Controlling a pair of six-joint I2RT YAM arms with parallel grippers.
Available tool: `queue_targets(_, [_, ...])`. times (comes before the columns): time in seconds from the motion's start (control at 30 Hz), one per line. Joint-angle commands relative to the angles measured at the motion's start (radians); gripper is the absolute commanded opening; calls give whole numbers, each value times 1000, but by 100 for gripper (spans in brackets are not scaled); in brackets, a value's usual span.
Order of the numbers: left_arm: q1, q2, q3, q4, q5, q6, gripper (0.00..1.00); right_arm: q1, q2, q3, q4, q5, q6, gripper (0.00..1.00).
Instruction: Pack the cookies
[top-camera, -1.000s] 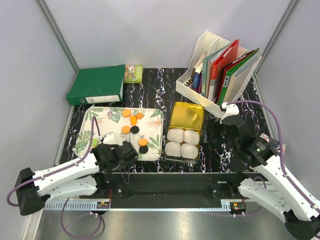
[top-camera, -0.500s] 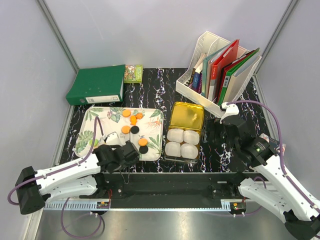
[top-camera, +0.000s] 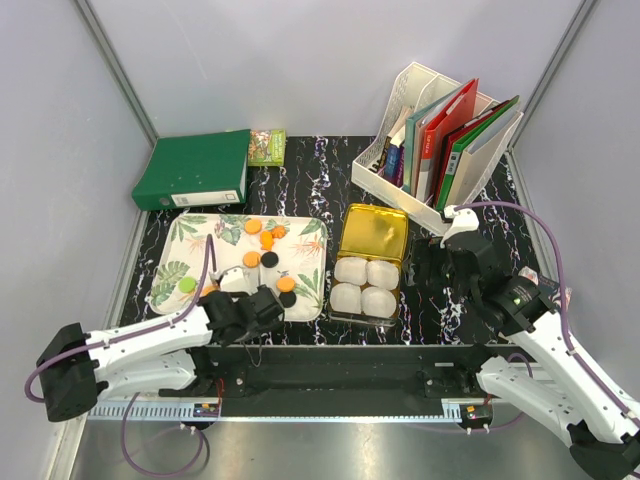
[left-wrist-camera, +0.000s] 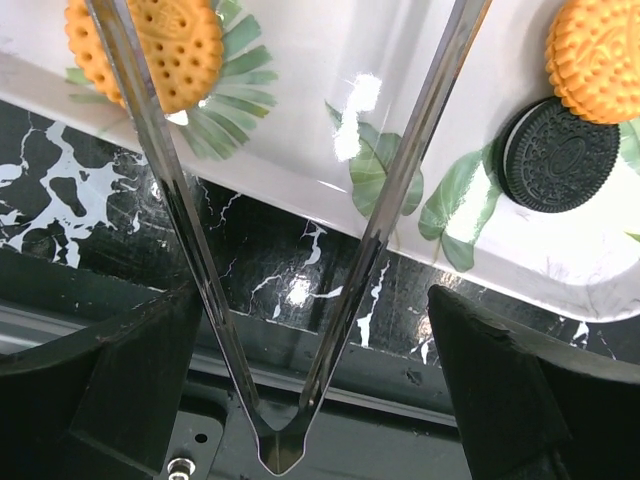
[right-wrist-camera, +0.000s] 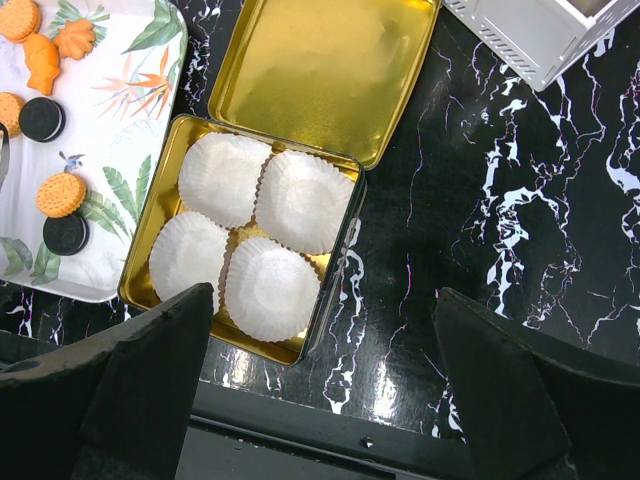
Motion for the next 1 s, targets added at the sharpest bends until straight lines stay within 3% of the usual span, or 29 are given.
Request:
queue_targets(0.0, [-4,50,-17,47,-33,4,99,-3,-12,0,30,16,4,100])
queue_targets(0.27, [-4,74,-56,70,-42,-48,98,-5,-11,-2,29,16,1,100])
queue_targets(0.6, [-5,51,-66,68,-33,-39,61,-3,4,-3,33,10,-3,100])
queue_targets(0.9, [-17,20,-16,15,-56,-22,44,-3,-5,-8,39,12,-5,100])
queue_targets(0.97, [-24,15,9,-2,-76,-10,33,-3,-6,-9,42,12,-5,100])
